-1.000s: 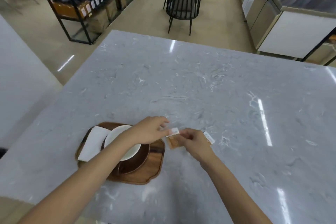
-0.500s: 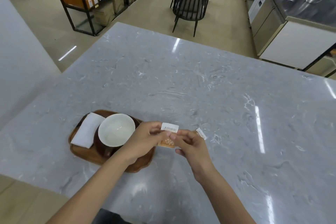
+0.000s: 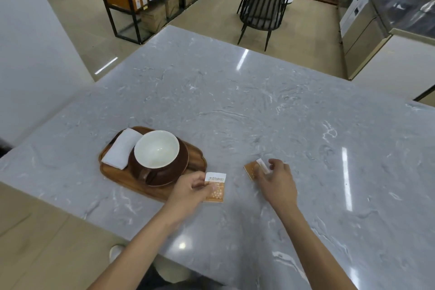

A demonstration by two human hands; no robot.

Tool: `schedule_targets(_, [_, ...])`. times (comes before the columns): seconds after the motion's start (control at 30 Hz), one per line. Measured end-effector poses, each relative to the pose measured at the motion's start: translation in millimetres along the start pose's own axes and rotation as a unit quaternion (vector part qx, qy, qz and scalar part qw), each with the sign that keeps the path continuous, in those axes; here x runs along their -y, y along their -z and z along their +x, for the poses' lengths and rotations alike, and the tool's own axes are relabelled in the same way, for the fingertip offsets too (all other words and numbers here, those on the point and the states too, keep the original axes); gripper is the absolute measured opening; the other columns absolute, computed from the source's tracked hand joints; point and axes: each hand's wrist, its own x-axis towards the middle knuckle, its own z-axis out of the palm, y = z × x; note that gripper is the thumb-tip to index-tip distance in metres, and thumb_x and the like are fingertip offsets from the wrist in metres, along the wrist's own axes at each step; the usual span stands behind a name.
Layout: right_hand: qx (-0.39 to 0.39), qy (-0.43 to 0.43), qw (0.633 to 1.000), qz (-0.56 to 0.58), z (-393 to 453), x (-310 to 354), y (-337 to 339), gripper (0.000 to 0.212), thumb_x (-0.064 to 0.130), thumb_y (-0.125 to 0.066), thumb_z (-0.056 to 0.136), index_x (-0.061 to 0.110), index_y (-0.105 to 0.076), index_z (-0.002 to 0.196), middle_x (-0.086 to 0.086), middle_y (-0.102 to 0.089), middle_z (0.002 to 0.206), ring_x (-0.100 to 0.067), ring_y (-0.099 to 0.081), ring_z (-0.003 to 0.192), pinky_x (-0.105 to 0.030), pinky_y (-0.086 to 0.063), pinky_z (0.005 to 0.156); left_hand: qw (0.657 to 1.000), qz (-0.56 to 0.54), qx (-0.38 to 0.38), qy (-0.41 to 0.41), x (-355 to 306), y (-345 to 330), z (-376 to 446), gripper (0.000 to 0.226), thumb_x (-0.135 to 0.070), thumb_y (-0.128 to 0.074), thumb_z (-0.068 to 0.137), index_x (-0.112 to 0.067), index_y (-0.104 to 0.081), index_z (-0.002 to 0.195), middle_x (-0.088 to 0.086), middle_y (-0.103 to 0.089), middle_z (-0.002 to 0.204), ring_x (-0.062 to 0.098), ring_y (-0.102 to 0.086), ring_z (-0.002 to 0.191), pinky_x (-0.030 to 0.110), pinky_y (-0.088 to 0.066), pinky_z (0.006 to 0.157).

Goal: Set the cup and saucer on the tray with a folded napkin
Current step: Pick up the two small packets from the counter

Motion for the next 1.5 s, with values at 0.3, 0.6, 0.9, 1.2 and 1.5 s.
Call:
schedule_targets(0.3, [0.046, -0.042, 0.997, 0.044, 13, -5, -11, 0.059, 0.042, -0.082, 0.078, 0.011, -0.058, 0.123, -0.016, -0.052, 0.125, -0.030, -0.057, 0.103, -0.036, -0.048, 0.086, 1.000, -0.007, -0.002, 0.004, 17, -7, -6, 0.016, -0.002, -0.070, 0.090, -0.011, -0.075, 0.103, 0.005, -0.080, 0.100, 0.015, -0.075, 0.092, 0.031, -0.058, 0.086])
schedule_targets(0.6, [0.046, 0.037, 0.966, 0.252, -8, -2, -6, 0.023, 0.017, -0.075, 0.089, 0.028, -0.063, 0.106, -0.001, -0.069, 0.084, -0.014, -0.066, 0.068, -0.020, -0.047, 0.057, 1.000, 0.000, -0.005, 0.009, 19, -11, -12, 0.017, -0.012, -0.073, 0.090, -0.021, -0.077, 0.103, -0.001, -0.080, 0.103, 0.017, -0.076, 0.098, 0.033, -0.058, 0.090])
schedule_targets(0.9, [0.198, 0.050, 0.863, 0.463, -54, 12, 14, 0.035, 0.006, -0.076, 0.090, 0.025, -0.071, 0.119, -0.006, -0.079, 0.090, -0.018, -0.076, 0.085, -0.030, -0.062, 0.073, 0.993, -0.092, -0.064, -0.033, 6, -11, -19, 0.031, -0.018, -0.078, 0.086, -0.013, -0.071, 0.115, 0.007, -0.080, 0.104, 0.024, -0.076, 0.097, 0.031, -0.059, 0.084])
schedule_targets(1.2, [0.215, 0.031, 0.868, 0.446, -63, 21, 2, 0.030, 0.007, -0.079, 0.087, 0.022, -0.074, 0.112, -0.005, -0.079, 0.102, -0.022, -0.077, 0.084, -0.028, -0.062, 0.070, 0.989, -0.134, -0.041, -0.048, 5, -24, -25, 0.023, -0.029, -0.073, 0.086, -0.025, -0.079, 0.107, 0.004, -0.080, 0.105, 0.020, -0.076, 0.098, 0.018, -0.057, 0.077])
schedule_targets(1.5, [0.256, 0.005, 0.846, 0.467, -65, 18, -13, 0.025, 0.014, -0.078, 0.090, 0.022, -0.073, 0.113, -0.010, -0.080, 0.101, -0.026, -0.077, 0.094, -0.038, -0.064, 0.083, 0.986, -0.150, -0.055, -0.051, 15, -22, -31, 0.036, -0.013, -0.084, 0.079, -0.026, -0.076, 0.112, 0.004, -0.078, 0.111, 0.021, -0.074, 0.106, 0.021, -0.058, 0.084])
